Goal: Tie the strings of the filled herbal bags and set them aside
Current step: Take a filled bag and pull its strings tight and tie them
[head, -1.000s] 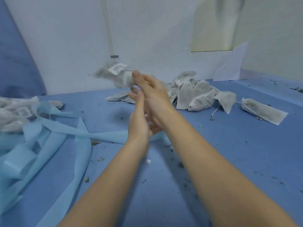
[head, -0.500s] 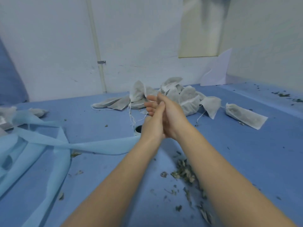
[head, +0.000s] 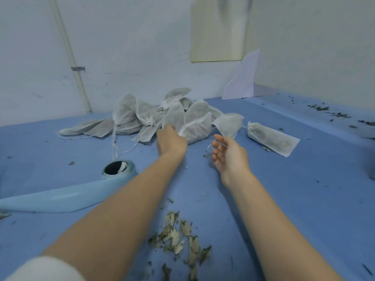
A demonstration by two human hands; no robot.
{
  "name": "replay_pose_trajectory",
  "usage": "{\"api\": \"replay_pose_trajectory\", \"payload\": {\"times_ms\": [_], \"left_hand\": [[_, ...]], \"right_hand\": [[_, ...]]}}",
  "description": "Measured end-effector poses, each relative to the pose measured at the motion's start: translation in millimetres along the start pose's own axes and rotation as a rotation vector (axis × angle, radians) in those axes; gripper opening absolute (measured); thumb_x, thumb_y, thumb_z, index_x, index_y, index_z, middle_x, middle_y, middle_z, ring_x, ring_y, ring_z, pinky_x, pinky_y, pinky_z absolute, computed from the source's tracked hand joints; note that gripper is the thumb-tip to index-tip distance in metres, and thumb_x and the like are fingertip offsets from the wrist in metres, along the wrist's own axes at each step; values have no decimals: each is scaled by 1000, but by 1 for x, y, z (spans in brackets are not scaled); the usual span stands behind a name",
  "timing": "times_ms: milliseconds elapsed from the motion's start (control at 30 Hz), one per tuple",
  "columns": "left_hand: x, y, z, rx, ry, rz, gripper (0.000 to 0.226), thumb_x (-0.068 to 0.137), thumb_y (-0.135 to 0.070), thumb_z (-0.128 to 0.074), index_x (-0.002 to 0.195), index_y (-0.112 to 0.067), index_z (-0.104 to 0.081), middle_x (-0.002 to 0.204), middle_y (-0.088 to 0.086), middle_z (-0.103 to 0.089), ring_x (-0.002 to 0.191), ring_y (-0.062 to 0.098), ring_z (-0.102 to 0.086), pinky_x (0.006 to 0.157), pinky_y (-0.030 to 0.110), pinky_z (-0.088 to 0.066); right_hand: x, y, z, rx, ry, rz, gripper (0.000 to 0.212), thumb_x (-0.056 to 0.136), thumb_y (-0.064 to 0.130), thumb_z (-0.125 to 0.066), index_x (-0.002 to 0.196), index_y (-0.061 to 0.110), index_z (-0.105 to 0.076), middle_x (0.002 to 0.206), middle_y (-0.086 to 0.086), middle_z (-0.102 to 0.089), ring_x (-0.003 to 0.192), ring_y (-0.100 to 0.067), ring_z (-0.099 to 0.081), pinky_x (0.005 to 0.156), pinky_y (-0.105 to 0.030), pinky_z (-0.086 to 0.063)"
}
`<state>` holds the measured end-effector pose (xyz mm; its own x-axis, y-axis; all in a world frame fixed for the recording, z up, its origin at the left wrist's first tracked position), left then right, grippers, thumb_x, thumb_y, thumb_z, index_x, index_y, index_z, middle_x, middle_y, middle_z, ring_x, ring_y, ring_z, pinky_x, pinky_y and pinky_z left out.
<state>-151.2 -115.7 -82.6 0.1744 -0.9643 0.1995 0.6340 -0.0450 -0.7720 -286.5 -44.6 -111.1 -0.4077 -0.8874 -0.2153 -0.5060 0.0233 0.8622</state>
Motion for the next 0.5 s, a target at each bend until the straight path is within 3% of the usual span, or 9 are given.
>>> {"api": "replay_pose_trajectory", "payload": {"times_ms": [133,300,433,500], "left_hand": [[18,1,-15,135,28,-58,40,89,-22,-61,124,-6,-50,127,15,-52,115,32,-50,86,34,-40],[16,2,-17,155,4,-11,30,87,-27,-60,101,0,-64,105,21,-65,102,35,-58,78,39,-48],[-13,-7,-16,-44,-33,-18,25,82,-30,-59,75,-7,-67,80,14,-69,86,32,-62,67,33,-45],[-29,-13,-13,-140,-31,-2,28,80,-30,-61,60,-10,-62,62,4,-63,74,27,-60,55,28,-39]], "right_hand": [[5,-5,-2,12,6,-36,23,96,14,-48,79,13,-63,69,1,-59,54,-10,-46,46,-15,-40],[9,-8,-4,-100,-6,-4,22,92,10,-49,75,14,-62,66,0,-58,51,-9,-44,47,-16,-38],[11,-10,-11,-443,-7,183,12,91,26,-55,83,18,-61,86,0,-65,73,-16,-55,65,-26,-43],[8,-11,-14,-535,10,252,20,90,38,-55,92,19,-59,91,3,-65,85,-15,-58,65,-26,-41]]}}
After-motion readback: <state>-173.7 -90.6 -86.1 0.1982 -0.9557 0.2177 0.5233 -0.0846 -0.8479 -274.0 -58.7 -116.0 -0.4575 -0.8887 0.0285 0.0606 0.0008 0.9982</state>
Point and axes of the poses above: each hand's wrist, its own x-axis towards the middle knuckle, its own z-axis out of the back of the hand, y = z × x, the point moved 5 cm from there along x, towards the middle knuckle
